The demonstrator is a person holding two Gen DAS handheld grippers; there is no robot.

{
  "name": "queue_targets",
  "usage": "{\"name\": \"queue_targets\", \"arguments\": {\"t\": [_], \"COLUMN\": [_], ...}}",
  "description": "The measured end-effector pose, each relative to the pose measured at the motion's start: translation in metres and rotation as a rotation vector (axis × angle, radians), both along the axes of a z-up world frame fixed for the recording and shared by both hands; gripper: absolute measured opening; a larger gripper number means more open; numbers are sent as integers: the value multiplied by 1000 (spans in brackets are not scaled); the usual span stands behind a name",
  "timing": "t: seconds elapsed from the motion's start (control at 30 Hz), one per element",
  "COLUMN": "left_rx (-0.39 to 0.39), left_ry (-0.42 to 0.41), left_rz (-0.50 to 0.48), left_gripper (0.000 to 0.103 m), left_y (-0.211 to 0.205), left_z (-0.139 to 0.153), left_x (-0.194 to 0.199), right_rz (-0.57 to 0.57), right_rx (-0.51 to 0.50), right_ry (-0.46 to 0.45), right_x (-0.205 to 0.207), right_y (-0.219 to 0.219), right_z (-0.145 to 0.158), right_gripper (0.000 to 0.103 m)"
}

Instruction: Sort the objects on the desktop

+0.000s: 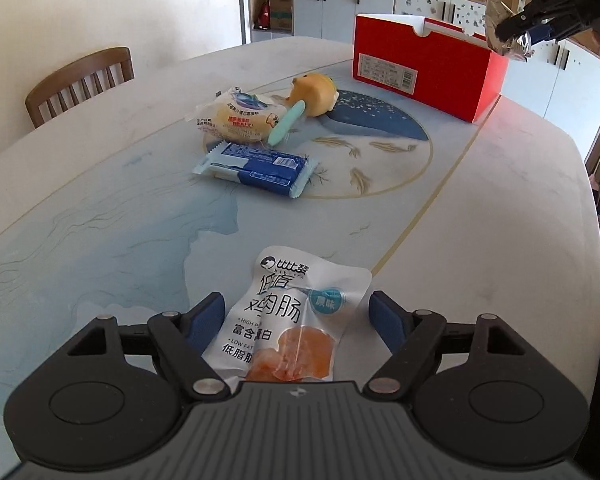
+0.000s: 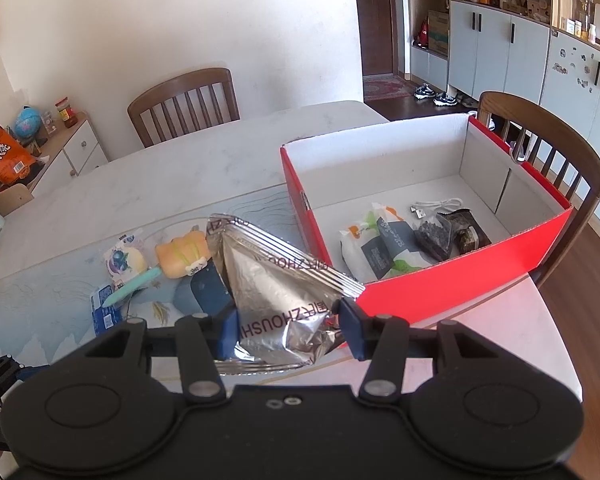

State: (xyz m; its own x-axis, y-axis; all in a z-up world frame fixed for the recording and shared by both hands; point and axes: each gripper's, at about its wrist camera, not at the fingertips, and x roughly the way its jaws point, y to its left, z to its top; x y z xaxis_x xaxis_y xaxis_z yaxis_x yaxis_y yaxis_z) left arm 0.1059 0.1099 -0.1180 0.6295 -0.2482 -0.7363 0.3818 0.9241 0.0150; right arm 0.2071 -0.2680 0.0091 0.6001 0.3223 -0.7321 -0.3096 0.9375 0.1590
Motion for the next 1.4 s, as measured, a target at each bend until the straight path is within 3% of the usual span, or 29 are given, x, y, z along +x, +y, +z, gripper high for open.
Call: {"name": "queue_targets", "arguments": {"t": [0.1, 0.57, 1.4], "left_rx": [-5, -28, -108], "left_ry": [-11, -16, -112], "left_rz": [14, 35, 55], "left_gripper": [61, 58, 58], "left_y": [1, -13, -93], "left_z": [1, 9, 68], "left_x": [1, 5, 52], "right_rz": [-3, -7, 61], "right_rx": [-1, 5, 27], "right_ry": [2, -7, -42], "right_x": [0, 5, 56], "right_y": [0, -2, -52], "right_z": [-1, 2, 9], "right_gripper": [51, 51, 51]}}
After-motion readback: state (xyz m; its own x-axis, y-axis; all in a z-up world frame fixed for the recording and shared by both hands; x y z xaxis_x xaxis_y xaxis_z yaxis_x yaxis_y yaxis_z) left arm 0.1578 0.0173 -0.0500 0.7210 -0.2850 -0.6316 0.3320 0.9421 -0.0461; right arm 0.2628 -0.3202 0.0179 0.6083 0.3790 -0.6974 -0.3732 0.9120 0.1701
